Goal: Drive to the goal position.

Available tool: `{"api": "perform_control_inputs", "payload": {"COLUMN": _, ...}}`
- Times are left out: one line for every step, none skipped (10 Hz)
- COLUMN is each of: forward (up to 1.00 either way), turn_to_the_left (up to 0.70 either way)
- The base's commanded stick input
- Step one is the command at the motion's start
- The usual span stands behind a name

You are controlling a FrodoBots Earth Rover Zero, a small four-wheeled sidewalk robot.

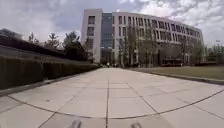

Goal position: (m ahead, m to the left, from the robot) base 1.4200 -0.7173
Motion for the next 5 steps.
{"api": "perform_control_inputs", "payload": {"forward": 0.07, "turn_to_the_left": 0.02}}
{"api": "perform_control_inputs", "payload": {"forward": 0.08, "turn_to_the_left": 0.03}}
{"api": "perform_control_inputs", "payload": {"forward": 0.08, "turn_to_the_left": 0.03}}
{"api": "perform_control_inputs", "payload": {"forward": 0.08, "turn_to_the_left": 0.03}}
{"api": "perform_control_inputs", "payload": {"forward": 0.08, "turn_to_the_left": 0.03}}
